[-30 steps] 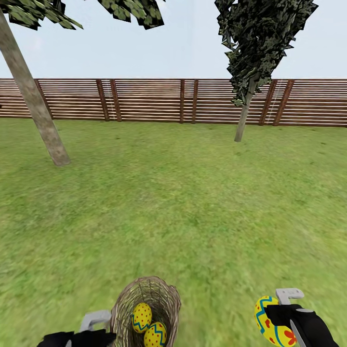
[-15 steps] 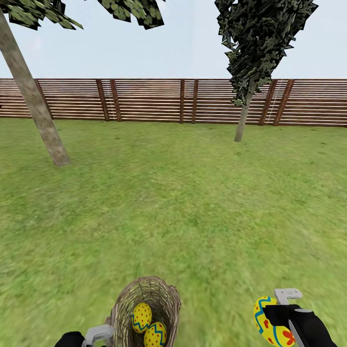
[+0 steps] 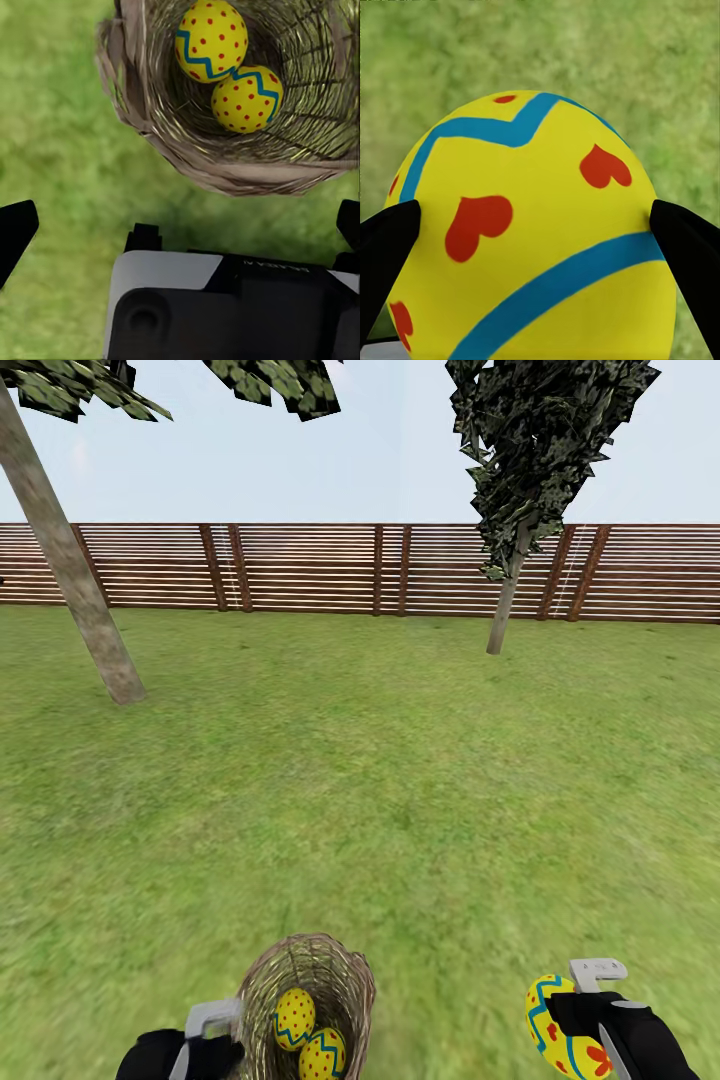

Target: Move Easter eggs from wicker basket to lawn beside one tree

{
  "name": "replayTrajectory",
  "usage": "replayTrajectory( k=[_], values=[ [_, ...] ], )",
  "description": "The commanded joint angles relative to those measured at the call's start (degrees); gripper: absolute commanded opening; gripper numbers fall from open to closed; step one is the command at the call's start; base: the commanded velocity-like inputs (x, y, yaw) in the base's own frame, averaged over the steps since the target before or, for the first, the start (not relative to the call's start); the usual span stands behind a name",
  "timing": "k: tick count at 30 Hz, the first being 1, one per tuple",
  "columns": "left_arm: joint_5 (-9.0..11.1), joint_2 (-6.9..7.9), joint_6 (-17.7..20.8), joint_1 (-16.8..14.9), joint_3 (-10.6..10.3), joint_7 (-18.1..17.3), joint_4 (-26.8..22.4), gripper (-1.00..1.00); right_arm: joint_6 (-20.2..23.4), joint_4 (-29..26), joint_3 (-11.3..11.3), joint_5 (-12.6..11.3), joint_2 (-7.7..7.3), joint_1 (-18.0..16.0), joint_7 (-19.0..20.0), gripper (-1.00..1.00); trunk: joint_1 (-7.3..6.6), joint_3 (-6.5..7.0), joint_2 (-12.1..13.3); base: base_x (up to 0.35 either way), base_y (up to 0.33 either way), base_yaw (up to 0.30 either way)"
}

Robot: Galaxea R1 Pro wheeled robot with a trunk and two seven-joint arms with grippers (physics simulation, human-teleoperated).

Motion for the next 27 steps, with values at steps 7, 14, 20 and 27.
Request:
replayTrajectory(
  k=[7,14,20,27],
  values=[
    [-0.06,-0.25,-1.34,-0.03,-0.09,-0.71,-0.23,1.00,0.31,-0.07,-0.04,0.28,0.00,-0.03,0.39,-1.00,0.01,-0.06,-0.05,0.000,0.000,0.000],
    [-0.06,-1.51,-1.42,-0.03,-0.11,-1.64,-0.14,1.00,0.25,-0.06,0.76,0.31,0.06,-0.03,0.38,-1.00,0.01,-0.06,-0.05,0.000,0.000,0.000],
    [-0.14,-1.51,-1.42,-0.03,-0.06,-1.54,-0.13,1.00,0.22,0.05,1.17,0.31,0.02,-0.03,0.31,-1.00,0.01,-0.06,-0.05,0.021,-0.123,0.000],
    [-0.22,-1.52,-1.42,-0.03,-0.09,-1.54,-0.04,1.00,0.22,0.01,1.21,0.24,-0.01,-0.03,0.37,-1.00,0.01,-0.06,-0.05,0.074,-0.316,0.000]
  ],
)
